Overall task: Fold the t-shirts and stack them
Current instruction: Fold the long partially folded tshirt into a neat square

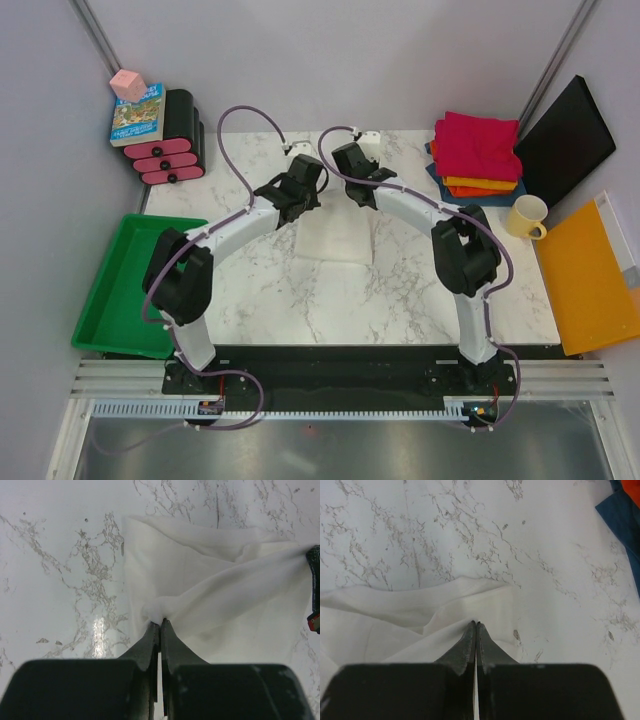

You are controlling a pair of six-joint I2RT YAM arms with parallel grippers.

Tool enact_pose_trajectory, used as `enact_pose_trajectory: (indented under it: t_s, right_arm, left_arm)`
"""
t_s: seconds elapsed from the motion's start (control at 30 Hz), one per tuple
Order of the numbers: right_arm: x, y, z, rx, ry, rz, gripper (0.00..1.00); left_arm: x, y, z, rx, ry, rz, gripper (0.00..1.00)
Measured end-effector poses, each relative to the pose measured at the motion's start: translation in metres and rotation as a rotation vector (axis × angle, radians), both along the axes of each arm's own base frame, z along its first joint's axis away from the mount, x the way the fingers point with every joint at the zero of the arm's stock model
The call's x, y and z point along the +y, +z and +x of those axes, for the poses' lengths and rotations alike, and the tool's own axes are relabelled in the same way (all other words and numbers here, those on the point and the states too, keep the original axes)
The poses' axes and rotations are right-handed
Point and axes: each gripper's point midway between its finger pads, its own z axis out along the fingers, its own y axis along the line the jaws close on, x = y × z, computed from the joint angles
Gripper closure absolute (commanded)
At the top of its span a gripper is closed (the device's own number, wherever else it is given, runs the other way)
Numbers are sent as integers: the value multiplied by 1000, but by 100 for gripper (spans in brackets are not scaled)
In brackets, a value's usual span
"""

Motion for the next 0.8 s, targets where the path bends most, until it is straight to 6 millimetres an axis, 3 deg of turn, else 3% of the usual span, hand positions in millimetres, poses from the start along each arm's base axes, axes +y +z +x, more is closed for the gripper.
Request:
enact_pose_trajectory:
  t_s: [0.23,0.47,0.5,0.57,0.6,0.63,0.67,0.7,0.77,0.8]
  right_arm:
    - [-2,-21,24,25,-5,1,100]
    - [-7,-41,45,50,-9,25,100]
    - [-7,-44,48,53,-6,29,95]
    - [-5,-50,55,61,4,41,69]
    - [-5,-52,57,66,10,45,61]
    - [-5,-53,59,69,15,49,53]
    - [-5,-54,59,72,22,50,38]
    - [-4,-53,60,71,28,53,33]
    - [-2,-47,61,56,40,68,23]
    - [-1,-42,60,49,48,72,23]
  left_arm:
    - [2,-24,38,39,21,1,98]
    - [3,-33,70,46,38,-22,97]
    - [3,-36,74,49,38,-26,78]
    - [4,-43,82,60,41,-26,53]
    - [6,-46,85,63,44,-23,36]
    - [7,-48,88,65,47,-18,27]
    - [9,-50,89,67,49,-14,18]
    - [12,-51,89,72,55,-9,7]
    - [15,-49,91,66,65,-9,3]
    - [15,-46,92,61,67,-11,2]
